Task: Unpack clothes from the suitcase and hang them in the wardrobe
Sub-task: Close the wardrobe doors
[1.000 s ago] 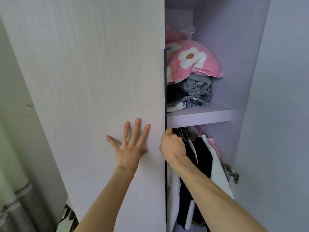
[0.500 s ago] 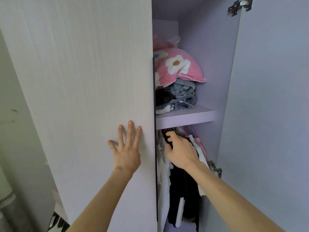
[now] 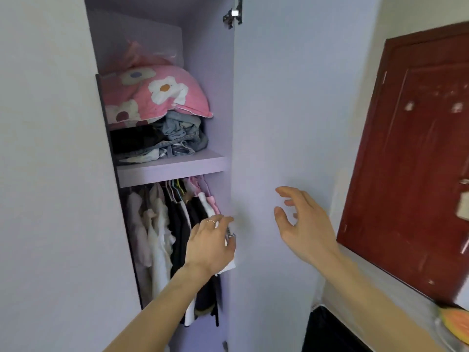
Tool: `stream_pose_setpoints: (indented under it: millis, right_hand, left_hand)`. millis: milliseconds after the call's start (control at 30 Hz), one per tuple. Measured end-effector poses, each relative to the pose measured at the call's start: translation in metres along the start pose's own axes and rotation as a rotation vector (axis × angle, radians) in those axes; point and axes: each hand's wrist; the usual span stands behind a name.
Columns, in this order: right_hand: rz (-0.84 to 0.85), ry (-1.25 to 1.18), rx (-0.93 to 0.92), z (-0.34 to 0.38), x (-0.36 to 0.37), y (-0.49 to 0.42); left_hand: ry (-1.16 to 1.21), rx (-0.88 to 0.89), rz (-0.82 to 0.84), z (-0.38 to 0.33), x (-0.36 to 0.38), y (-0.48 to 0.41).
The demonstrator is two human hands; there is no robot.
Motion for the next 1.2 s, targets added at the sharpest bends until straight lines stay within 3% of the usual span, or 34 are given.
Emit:
stream_pose_setpoints:
  millis: [233, 367, 500, 733, 967, 1200]
  right_hand:
    - [-0.118, -0.290, 0.209, -0.092, -0.096, 0.003]
    - [0.102, -0.342, 0.255, -0.126, -0.115, -0.013]
    - [0.253, -0.410, 0.203, -0.137, -0.108, -0.025]
    - [0.169, -0.594, 0.229, -0.151, -0.107, -0.026]
    - [0.183, -0.620, 0.202, -0.145, -0.107, -0.024]
    - [0.222, -0.595, 0.098, -0.109, -0.080, -0.014]
  left_hand:
    - [0.364, -0.003, 0.093, -0.148, 0.060, 0.007]
    - [0.433, -0.027, 0.108, -0.191, 0.075, 0.002]
    - [0.483, -0.063, 0.147, -0.205, 0.086, -0.012]
    - [0.325, -0.083, 0.148, -0.226, 0.093, -0.023]
    - [0.282, -0.123, 0.091, -0.228, 0.092, -0.015]
    - [0.516, -0.172, 0.047, -0.178, 0.068, 0.028]
Point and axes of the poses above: each hand's wrist, its own y-axis away from the middle knuckle, its own x-axis out of the palm, z = x × y, and after that the axes turned 1 degree about -x, right-handed
